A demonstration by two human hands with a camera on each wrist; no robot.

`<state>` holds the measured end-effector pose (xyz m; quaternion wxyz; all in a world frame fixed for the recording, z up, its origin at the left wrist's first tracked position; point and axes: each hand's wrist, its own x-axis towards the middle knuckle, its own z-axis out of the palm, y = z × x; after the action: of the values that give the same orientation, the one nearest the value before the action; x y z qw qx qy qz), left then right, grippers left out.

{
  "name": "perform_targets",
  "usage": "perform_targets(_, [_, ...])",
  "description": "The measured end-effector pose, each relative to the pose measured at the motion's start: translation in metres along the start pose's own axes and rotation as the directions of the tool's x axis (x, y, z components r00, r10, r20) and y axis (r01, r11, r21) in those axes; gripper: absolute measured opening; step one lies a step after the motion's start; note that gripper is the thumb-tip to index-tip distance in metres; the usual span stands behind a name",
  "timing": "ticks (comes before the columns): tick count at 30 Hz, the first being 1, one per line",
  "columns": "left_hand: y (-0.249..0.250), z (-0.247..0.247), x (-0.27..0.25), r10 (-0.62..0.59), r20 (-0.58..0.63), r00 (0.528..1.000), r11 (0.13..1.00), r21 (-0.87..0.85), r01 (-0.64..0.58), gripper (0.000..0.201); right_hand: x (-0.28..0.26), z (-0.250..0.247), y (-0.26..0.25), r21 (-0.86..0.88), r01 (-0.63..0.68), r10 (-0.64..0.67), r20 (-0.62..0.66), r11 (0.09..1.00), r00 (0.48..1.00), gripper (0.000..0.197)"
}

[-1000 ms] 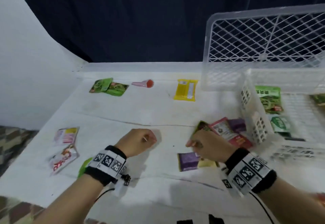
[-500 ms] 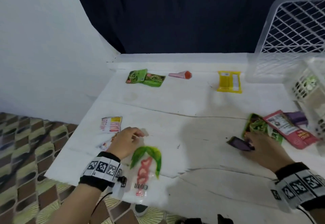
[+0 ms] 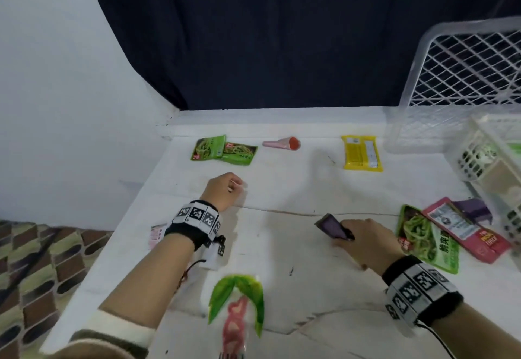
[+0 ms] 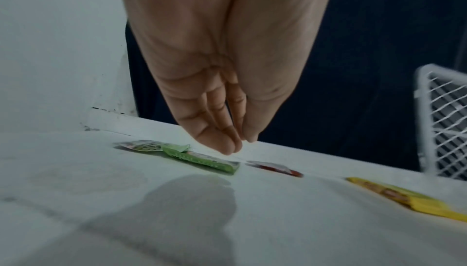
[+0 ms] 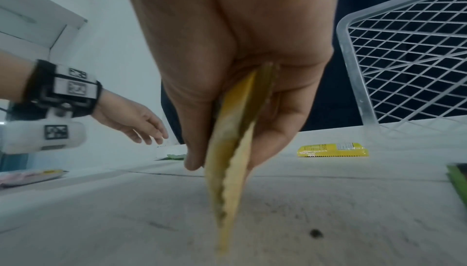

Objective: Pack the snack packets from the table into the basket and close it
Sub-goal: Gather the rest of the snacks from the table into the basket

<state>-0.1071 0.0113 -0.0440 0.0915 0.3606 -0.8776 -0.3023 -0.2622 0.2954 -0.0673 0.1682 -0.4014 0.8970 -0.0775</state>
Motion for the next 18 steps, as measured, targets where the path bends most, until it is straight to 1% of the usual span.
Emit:
perform_targets(2, [0.003, -0.001, 0.038, -0.051, -0.030, 0.998, 0.998, 0.036, 0.052, 0.021, 0.010, -0.002, 0.000, 0.027, -0.004, 0.005, -0.019, 1.000, 1.000, 0.025])
perform_targets(4, [0.003, -0.001, 0.076, -0.073, -0.049, 0.996, 0.993, 0.085, 0.077, 0.022, 0.020, -0.002, 0.003, 0.046, 0.024, -0.021, -0.048, 0.999, 0.999, 0.019])
perform_targets(7, [-0.003, 0.003, 0.123, -0.103, -0.056, 0.993, 0.972, 0.208, 0.112, 0.025, 0.035, -0.002, 0.007, 0.079, 0.032, -0.028, -0.047, 0.996, 0.998, 0.016])
perform_targets(8, [-0.008, 0.008, 0.136, -0.097, -0.052, 0.994, 0.962, 0.252, 0.107, 0.028, 0.038, -0.001, 0.009, 0.085, 0.025, -0.022, -0.033, 0.996, 0.999, 0.015])
perform_targets(10, [-0.022, 0.018, 0.158, -0.097, -0.003, 0.995, 0.924, 0.371, 0.091, 0.031, 0.042, -0.001, 0.014, 0.088, 0.014, -0.013, -0.012, 0.996, 1.000, 0.008])
perform_targets(12, [-0.031, 0.028, 0.166, -0.094, 0.029, 0.995, 0.864, 0.499, 0.067, 0.031, 0.040, -0.002, 0.020, 0.112, 0.000, 0.000, -0.001, 0.994, 1.000, 0.011])
perform_targets(15, [-0.031, 0.037, 0.155, 0.013, 0.031, 0.999, 0.865, 0.501, -0.027, 0.027, 0.039, -0.005, 0.028, 0.188, -0.029, 0.024, 0.027, 0.982, 0.999, 0.021])
perform_targets(16, [-0.032, 0.039, 0.150, 0.039, 0.037, 0.999, 0.864, 0.500, -0.052, 0.027, 0.039, -0.005, 0.030, 0.215, -0.029, 0.024, 0.027, 0.976, 0.999, 0.020])
perform_targets(18, [-0.030, 0.040, 0.138, 0.011, 0.107, 0.994, 0.876, 0.479, -0.062, 0.033, 0.038, -0.005, 0.034, 0.257, -0.023, 0.022, 0.005, 0.966, 1.000, 0.009])
